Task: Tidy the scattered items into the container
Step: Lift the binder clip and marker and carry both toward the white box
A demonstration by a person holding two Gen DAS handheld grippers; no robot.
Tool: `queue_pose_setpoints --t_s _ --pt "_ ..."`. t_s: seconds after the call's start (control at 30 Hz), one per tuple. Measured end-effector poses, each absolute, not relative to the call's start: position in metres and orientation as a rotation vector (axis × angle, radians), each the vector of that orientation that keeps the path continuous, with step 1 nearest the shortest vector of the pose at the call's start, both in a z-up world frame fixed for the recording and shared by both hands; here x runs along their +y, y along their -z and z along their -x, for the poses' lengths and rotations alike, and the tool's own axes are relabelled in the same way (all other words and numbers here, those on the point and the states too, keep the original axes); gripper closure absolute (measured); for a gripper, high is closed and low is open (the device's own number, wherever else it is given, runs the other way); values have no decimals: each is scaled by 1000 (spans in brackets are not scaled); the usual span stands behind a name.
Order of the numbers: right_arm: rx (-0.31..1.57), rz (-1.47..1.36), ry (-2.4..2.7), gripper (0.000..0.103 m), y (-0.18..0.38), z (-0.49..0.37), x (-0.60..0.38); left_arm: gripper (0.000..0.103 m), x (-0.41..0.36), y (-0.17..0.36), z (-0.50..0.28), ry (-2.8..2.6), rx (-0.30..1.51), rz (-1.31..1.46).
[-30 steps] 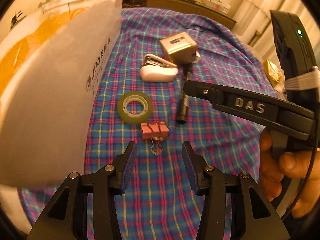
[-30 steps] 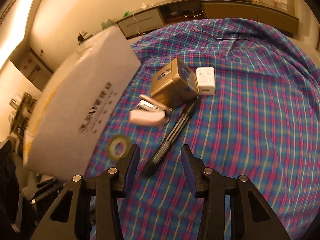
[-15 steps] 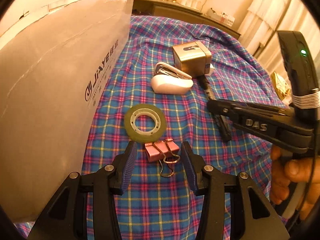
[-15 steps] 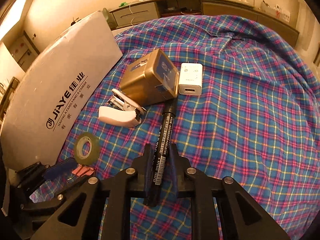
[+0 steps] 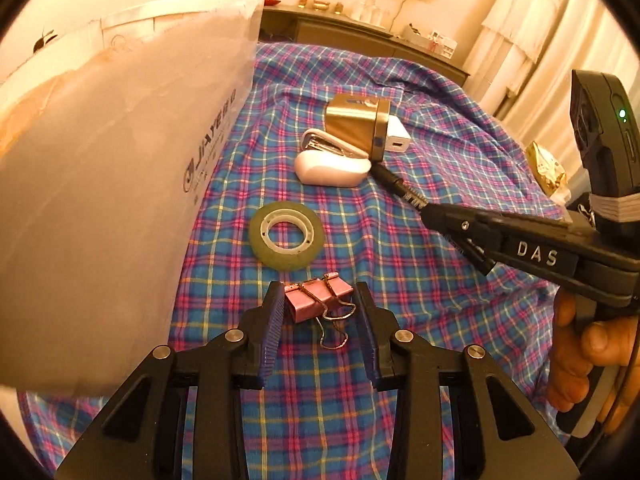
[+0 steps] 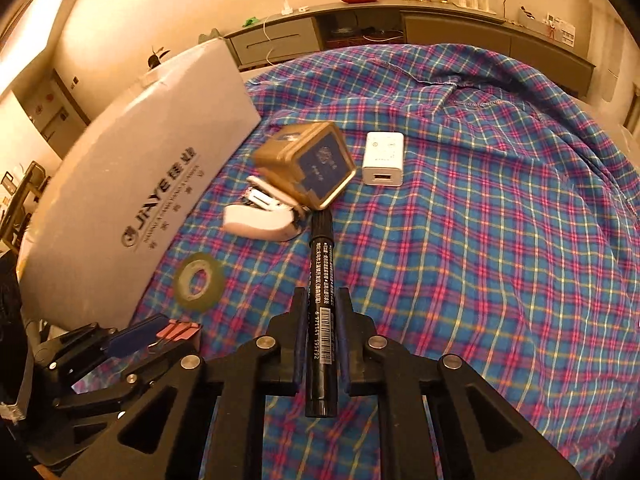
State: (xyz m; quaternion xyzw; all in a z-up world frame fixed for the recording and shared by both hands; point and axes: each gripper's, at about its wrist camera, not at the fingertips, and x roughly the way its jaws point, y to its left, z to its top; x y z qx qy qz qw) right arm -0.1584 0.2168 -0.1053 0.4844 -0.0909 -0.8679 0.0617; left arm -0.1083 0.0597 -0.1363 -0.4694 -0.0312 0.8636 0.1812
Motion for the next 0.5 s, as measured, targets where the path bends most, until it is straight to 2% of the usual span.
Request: queue_pose_setpoints --t_s 0.5 --pt "-370 -1425 2606 88 97 113 208 66 43 117 73 -2449 -56 1325"
